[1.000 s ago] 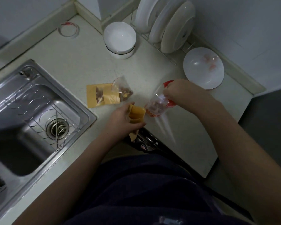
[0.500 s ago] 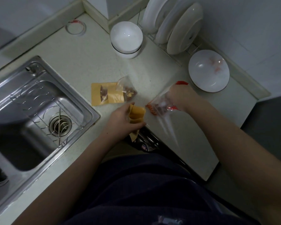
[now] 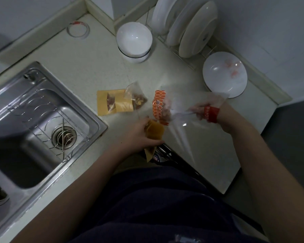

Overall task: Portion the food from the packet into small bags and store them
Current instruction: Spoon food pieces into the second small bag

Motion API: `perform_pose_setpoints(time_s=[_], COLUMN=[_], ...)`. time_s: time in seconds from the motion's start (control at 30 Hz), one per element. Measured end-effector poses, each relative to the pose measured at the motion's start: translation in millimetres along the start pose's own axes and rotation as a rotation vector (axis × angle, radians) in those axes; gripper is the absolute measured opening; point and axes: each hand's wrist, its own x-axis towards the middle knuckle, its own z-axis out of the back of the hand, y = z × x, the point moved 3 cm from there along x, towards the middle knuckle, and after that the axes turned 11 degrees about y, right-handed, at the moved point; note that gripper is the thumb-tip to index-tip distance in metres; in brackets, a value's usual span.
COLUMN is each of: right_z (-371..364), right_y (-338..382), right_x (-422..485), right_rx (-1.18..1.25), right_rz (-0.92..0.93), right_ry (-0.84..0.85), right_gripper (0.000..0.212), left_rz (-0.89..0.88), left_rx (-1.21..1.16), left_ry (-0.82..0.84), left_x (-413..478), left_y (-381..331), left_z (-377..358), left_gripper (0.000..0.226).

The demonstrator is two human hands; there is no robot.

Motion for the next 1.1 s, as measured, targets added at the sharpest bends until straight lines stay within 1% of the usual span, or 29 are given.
perform_pose_setpoints(time_s=[0.07, 0.13, 0.17, 0.23, 0.27, 0.33, 0.4, 0.47, 0.57, 0.67, 0.8, 0.9, 1.0, 1.1], right_z=[-0.3, 0.7, 0.8, 3.1, 4.6, 7.2, 13.1, 20.5, 30.4, 35.8, 47.9, 54.0, 53.9, 51.9], right_y=[-0.1, -1.4, -1.1, -1.9, -2.2, -3.1, -4.7, -8.2, -16.2, -21.1, -27.9, -32.7, -33.2, -31.6], right_x=[-9.3, -18.9, -22.6, -29.7, -33.5, -41.8, -51.5, -59.6, -68.2, -76.0, -86.5, -92.4, -96.9, -99.3], right_rx=[0.032, 0.043, 0.046, 0.075, 0.094, 0.087, 0.143, 0.241, 0.296, 0.340, 0.394, 0.435, 0.483, 0.554], right_rz=[0.035, 0.056, 0.068, 0.065, 0.057, 0.049, 0.038, 0.023, -0.037, -0.067, -0.039, -0.004, 0.034, 0.067], right_ry=[0.015, -0.007, -0.020, -0.032, -0.034, -0.047, -0.079, -0.143, -0.223, -0.262, -0.331, -0.369, -0.388, -0.383], right_gripper=[0.036, 0.039, 0.036, 0.021, 0.019, 0.028, 0.021, 0.010, 0.018, 0.019, 0.017, 0.021, 0.017, 0.018], left_rz=[-0.044, -0.067, -0.068, -0.067, -0.072, -0.103, -0.135, -0.138, -0.122, -0.106, -0.075, -0.058, -0.044, -0.072], left_rx=[-0.014, -0.050, -0.075, -0.127, -0.143, -0.120, -0.061, -0.018, -0.020, -0.003, -0.016, 0.038, 0.069, 0.052], left_ry=[0.012, 0.014, 0.020, 0.035, 0.043, 0.036, 0.025, 0.035, 0.069, 0.115, 0.153, 0.193, 0.209, 0.174], left_x=[3.5, 6.7, 7.9, 10.2, 11.6, 15.3, 20.9, 26.6, 34.8, 42.3, 51.5, 58.6, 60.7, 58.1], left_y=[-4.4, -7.3, -7.8, -7.5, -7.5, -9.2, -11.1, -11.7, -10.1, -10.6, -11.4, -12.2, -12.5, -16.0], left_z=[0.0, 0.0, -0.2, -1.2, -2.0, -3.0, -4.5, -6.7, -9.9, -15.1, -22.4, -26.0, -29.1, -29.2], left_gripper=[0.075, 0.069, 0.068, 0.066, 0.065, 0.061, 0.060, 0.062, 0.063, 0.068, 0.076, 0.084, 0.091, 0.083])
